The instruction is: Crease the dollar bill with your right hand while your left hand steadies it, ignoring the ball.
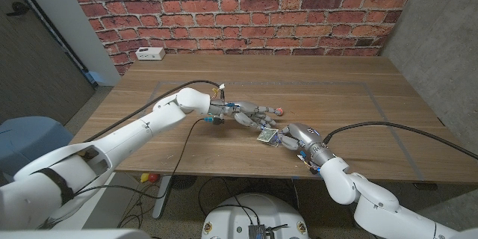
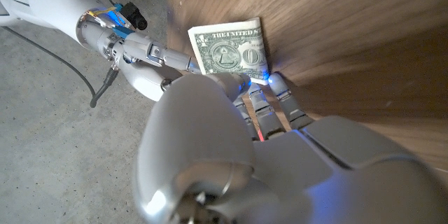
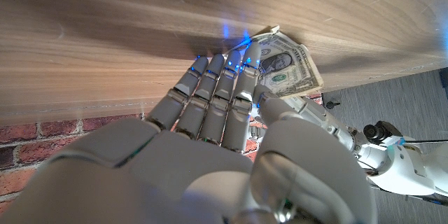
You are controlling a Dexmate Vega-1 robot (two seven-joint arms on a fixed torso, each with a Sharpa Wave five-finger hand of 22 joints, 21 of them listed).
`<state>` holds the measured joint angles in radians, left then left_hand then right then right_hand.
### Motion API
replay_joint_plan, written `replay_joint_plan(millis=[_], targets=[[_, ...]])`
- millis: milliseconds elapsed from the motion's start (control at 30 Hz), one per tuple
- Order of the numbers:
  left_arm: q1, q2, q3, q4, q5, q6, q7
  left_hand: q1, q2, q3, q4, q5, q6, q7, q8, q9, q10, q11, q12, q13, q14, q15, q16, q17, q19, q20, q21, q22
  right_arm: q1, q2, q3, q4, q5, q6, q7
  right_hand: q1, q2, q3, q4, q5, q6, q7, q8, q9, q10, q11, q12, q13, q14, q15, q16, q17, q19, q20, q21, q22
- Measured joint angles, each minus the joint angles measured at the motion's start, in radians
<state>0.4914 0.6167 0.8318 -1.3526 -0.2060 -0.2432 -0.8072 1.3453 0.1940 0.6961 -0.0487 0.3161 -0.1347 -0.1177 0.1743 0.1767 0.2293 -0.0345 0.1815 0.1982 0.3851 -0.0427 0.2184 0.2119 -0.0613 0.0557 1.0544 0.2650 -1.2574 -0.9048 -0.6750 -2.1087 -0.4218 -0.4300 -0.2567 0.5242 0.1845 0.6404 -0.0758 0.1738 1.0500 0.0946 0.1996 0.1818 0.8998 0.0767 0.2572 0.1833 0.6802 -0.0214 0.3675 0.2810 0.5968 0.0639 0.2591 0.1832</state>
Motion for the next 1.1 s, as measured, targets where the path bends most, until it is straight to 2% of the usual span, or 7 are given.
replay_joint_plan(millis=[233,367,467,767,933,1000,1100], targets=[[0.006,-0.023,-0.015,0.035,-0.079,0.012,-0.024,-0.106,-0.005,-0.024,0.060,-0.035,0.029,0.016,0.012,0.000,-0.005,0.005,0.024,0.000,0.096,-0.004,0.030,0.008,0.091,0.009,0.057,-0.041,0.001,-0.002,0.000,0.001,0.006,0.005,0.000,0.000,0.000,-0.003,0.003,0.000,0.000,0.000,0.000,0.000,0.000,0.000,-0.003,0.001,0.000,0.000,-0.003,-0.001,0.000,0.000,-0.001,0.000],[0.014,-0.031,-0.028,0.048,-0.109,0.013,-0.027,-0.201,-0.013,-0.026,0.074,-0.061,0.243,0.007,0.070,0.007,0.079,0.012,0.060,0.011,0.067,-0.003,0.010,0.000,0.084,0.017,0.060,-0.079,0.003,-0.004,0.001,0.001,0.009,0.007,0.000,0.000,0.000,-0.003,0.003,0.000,0.000,0.000,0.000,0.000,0.000,0.000,-0.003,0.001,0.000,0.000,-0.004,0.000,0.000,0.000,-0.001,0.000],[0.019,-0.031,-0.035,0.049,-0.116,0.007,-0.019,-0.233,-0.030,-0.035,0.042,-0.078,0.385,0.007,0.106,0.018,0.106,0.006,0.070,0.022,0.016,-0.002,-0.004,-0.007,0.041,0.023,0.041,-0.088,0.005,-0.004,0.002,0.005,0.012,0.012,0.000,0.000,0.000,-0.003,0.003,0.000,0.000,0.000,0.000,0.000,0.000,0.000,-0.003,0.001,0.000,0.000,-0.004,0.000,0.000,0.000,-0.002,0.001],[0.043,0.007,-0.062,0.002,-0.068,-0.024,0.072,-0.501,-0.086,-0.217,0.095,-0.117,0.559,0.071,0.162,0.049,0.219,0.030,0.117,0.066,0.075,0.039,0.057,0.013,0.022,0.048,-0.004,-0.088,0.013,-0.004,0.003,0.012,0.015,0.017,0.003,0.000,0.000,-0.003,0.003,0.000,0.000,0.000,0.000,0.000,0.000,0.000,-0.004,0.001,0.000,0.000,-0.004,0.000,0.002,-0.002,-0.002,0.001],[0.064,0.041,-0.086,-0.044,-0.022,-0.025,0.149,-0.607,-0.083,-0.253,0.124,-0.120,0.667,0.101,0.212,0.064,0.322,0.038,0.171,0.095,0.115,0.039,0.084,0.034,0.029,0.056,-0.026,-0.088,0.023,-0.004,0.001,0.018,0.015,0.019,0.014,0.000,0.000,-0.003,0.003,0.000,0.000,0.000,0.000,0.000,0.000,0.000,-0.006,0.000,0.000,0.000,-0.008,0.000,0.002,-0.002,-0.002,0.001],[0.078,0.059,-0.100,-0.068,0.001,-0.025,0.195,-0.623,-0.066,-0.252,0.121,-0.120,0.717,0.122,0.239,0.073,0.347,0.042,0.187,0.105,0.139,0.039,0.096,0.046,0.030,0.056,-0.032,-0.087,0.030,-0.002,-0.002,0.022,0.015,0.020,0.019,0.000,0.000,-0.003,0.003,0.000,0.000,0.000,0.000,0.000,0.000,0.000,-0.011,0.000,0.000,0.000,-0.008,0.000,0.002,-0.002,-0.002,0.001],[0.094,0.077,-0.118,-0.090,0.023,-0.025,0.247,-0.588,-0.027,-0.208,0.047,-0.104,0.787,0.149,0.284,0.092,0.404,0.047,0.221,0.125,0.201,0.028,0.139,0.077,0.050,0.064,-0.032,-0.082,0.038,0.000,-0.005,0.025,0.015,0.020,0.025,0.000,0.000,-0.003,0.003,0.000,0.000,0.000,0.000,0.001,0.000,0.000,-0.011,0.000,0.000,0.000,-0.008,0.001,0.002,-0.002,-0.003,0.001]])
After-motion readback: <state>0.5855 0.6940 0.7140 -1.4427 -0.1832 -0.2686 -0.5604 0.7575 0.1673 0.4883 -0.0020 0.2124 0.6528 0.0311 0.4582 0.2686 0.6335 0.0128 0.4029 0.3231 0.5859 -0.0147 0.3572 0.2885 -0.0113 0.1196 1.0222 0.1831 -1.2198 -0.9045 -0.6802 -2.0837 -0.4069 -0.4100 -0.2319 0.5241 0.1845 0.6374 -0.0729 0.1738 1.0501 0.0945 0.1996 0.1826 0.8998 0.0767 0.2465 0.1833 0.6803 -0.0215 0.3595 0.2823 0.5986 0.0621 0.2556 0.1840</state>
